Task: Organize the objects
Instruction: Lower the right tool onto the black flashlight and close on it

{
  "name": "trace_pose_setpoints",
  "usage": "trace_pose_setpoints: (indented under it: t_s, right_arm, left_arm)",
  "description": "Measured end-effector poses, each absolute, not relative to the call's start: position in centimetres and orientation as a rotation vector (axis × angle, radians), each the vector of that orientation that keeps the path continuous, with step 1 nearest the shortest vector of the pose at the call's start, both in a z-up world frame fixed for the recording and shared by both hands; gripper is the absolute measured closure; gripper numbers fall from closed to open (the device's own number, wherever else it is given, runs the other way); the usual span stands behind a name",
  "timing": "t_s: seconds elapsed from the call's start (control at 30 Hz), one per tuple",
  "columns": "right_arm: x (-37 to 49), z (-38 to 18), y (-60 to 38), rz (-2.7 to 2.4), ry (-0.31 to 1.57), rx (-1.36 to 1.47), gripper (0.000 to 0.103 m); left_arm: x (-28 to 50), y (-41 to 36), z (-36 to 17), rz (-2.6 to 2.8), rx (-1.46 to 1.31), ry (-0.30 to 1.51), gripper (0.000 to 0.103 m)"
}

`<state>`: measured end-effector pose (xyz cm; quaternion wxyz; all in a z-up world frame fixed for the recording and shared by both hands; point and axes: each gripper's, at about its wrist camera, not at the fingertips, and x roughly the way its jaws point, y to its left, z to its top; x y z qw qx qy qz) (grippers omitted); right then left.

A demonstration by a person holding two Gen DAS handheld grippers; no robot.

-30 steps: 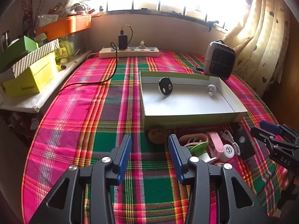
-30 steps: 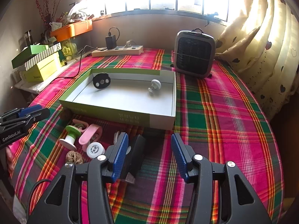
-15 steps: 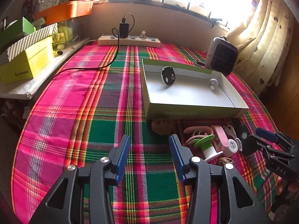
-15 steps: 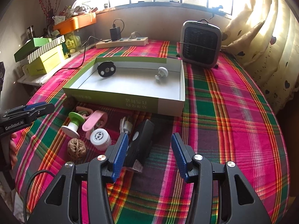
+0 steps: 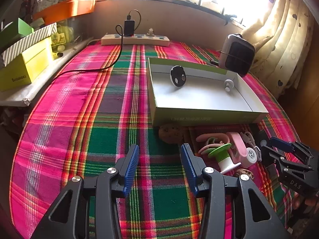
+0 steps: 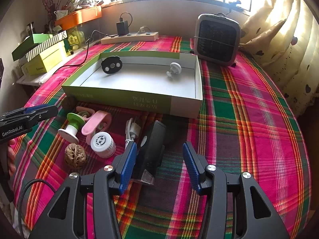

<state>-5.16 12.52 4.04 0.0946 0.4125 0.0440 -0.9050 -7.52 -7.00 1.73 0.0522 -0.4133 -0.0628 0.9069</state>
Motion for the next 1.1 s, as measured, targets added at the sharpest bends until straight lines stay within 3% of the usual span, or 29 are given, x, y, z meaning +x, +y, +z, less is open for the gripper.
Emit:
trace_pose_setpoints:
  t_s: [0.6,0.93,1.1]
  right_arm:
    - [-5.5,3.4,12.9,-2.666,0.113,1.265,0.054]
    - [-5.5,3.3,12.7,-2.656,0.134,1.262,0.078]
    - [-5.6,3.3,12.6,-2.652,0.142,1.259,0.078]
  left_arm:
    - [-9.0,-6.7,1.2,2.738,-1.296,-0.194,0.06]
    - [-9.5,-6.4,1.2,2.73,-1.296,-0.185,0.06]
    - [-9.8,-6.2,1.1,2.731,-1.301,-0.178,0.06]
